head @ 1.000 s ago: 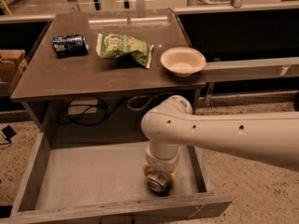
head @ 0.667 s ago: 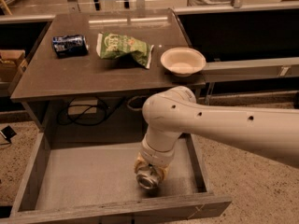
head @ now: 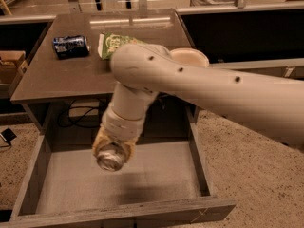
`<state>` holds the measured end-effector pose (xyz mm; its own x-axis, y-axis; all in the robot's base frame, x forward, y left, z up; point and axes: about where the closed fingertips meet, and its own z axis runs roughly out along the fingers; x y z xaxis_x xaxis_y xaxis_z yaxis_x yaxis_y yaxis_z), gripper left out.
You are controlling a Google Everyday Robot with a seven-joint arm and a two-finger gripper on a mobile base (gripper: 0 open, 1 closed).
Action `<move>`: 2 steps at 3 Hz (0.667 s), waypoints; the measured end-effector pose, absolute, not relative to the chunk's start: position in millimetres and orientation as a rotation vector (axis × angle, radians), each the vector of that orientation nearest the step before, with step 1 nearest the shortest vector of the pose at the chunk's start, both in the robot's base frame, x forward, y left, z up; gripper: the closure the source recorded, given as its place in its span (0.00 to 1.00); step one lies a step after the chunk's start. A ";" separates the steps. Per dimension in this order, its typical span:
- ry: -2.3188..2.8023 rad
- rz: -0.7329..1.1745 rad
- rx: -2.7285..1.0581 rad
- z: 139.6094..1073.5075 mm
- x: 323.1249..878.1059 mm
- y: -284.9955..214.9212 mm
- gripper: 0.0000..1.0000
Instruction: Pick 7up can from top drawer and place on counter
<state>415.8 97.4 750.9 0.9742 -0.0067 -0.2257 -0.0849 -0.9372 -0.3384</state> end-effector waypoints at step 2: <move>-0.061 0.238 -2.775 792.3 423.0 169.6 1.00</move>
Offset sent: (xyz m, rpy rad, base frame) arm 0.0087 0.0561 0.0355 0.0042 -0.0610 0.0556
